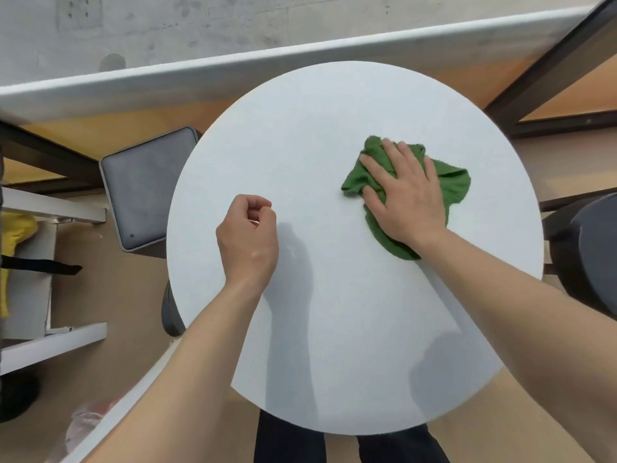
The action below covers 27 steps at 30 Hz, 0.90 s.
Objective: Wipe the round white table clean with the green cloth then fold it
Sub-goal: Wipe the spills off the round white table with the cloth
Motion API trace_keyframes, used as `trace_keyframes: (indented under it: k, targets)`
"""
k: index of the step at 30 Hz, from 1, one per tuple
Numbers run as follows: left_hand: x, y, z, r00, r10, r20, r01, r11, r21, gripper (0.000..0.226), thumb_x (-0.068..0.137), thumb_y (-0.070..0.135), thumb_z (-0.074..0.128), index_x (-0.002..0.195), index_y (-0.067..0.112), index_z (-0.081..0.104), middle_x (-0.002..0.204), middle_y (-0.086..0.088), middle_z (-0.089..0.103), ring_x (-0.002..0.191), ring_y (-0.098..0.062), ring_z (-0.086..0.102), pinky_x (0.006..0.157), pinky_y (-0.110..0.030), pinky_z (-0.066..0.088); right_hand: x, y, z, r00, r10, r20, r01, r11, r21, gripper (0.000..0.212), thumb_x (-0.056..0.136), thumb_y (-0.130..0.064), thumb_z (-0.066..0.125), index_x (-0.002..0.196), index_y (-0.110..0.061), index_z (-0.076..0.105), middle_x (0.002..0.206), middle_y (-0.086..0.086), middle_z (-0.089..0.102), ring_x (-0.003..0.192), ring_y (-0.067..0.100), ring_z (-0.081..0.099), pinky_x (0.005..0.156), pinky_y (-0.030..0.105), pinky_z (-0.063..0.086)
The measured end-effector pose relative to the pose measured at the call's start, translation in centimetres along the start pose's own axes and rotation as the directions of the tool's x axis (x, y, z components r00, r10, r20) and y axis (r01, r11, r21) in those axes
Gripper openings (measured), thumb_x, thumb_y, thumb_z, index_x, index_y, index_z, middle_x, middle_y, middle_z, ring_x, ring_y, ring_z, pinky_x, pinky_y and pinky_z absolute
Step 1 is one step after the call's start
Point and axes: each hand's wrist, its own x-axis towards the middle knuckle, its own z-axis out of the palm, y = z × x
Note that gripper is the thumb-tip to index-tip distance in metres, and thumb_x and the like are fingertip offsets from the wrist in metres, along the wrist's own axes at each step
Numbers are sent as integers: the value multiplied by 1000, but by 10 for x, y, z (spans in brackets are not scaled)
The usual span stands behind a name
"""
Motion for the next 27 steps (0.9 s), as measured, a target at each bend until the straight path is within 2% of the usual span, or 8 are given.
trace_keyframes:
  k: [2,5,10,14,17,20,22,27]
  targets:
    - [8,-5,-9,1000,0,-13,-1,1000,-8,16,90,17,50,90,27,63,86,3,69,69,-10,60,62,-23,47,45,-37,0,986,163,-36,-163,987,16,56,102,-50,32,156,-39,31,170,3,15,156,26,10,124,54,7]
    - [21,-14,-34,998,25,-53,-26,1000,-8,18,90,16,50,86,30,62,85,0,69,73,-14,62,63,-24,47,91,-114,6,986,162,-27,-161,986,32,56,103,-48,29,158,-37,26,171,4,11,157,27,7,124,55,3]
    - [54,-27,-86,992,49,-120,-45,998,38,18,89,17,52,83,31,61,81,1,69,77,-20,65,71,-32,54,79,-244,31,973,-224,56,223,975,22,56,103,-48,31,158,-35,29,171,3,13,157,28,9,124,54,2]
    - [77,-29,-113,985,71,-156,-60,995,76,14,89,14,53,90,20,66,80,2,68,69,-5,60,60,-10,43,4,-277,57,835,-529,150,525,848,67,57,101,-47,35,156,-32,33,169,4,17,156,29,11,124,54,5]
    - [83,-27,-111,992,66,-110,-58,996,68,14,89,16,52,91,22,65,82,1,69,75,-14,63,63,-21,46,-58,-252,65,704,-681,204,677,729,97,54,100,-46,39,153,-33,41,168,5,21,155,30,16,124,54,7]
    - [82,-22,-98,996,84,-37,-81,994,75,14,92,18,52,92,23,64,82,3,68,74,-11,60,63,-23,44,-82,-205,58,598,-766,236,779,625,58,53,101,-48,41,152,-35,41,169,4,21,155,27,18,126,50,4]
    - [83,-19,-84,995,95,6,-95,991,98,12,92,19,53,93,23,64,83,8,66,68,-4,57,63,-21,43,-68,-172,53,618,-762,195,771,636,39,53,99,-48,44,150,-36,44,167,3,26,154,24,23,126,48,7]
    - [90,-19,-36,980,155,127,-183,950,254,13,89,25,60,101,26,65,98,9,62,89,-12,59,79,-27,44,25,-99,30,869,-494,20,494,870,1,52,95,-47,52,146,-34,53,163,4,35,150,26,34,120,53,27]
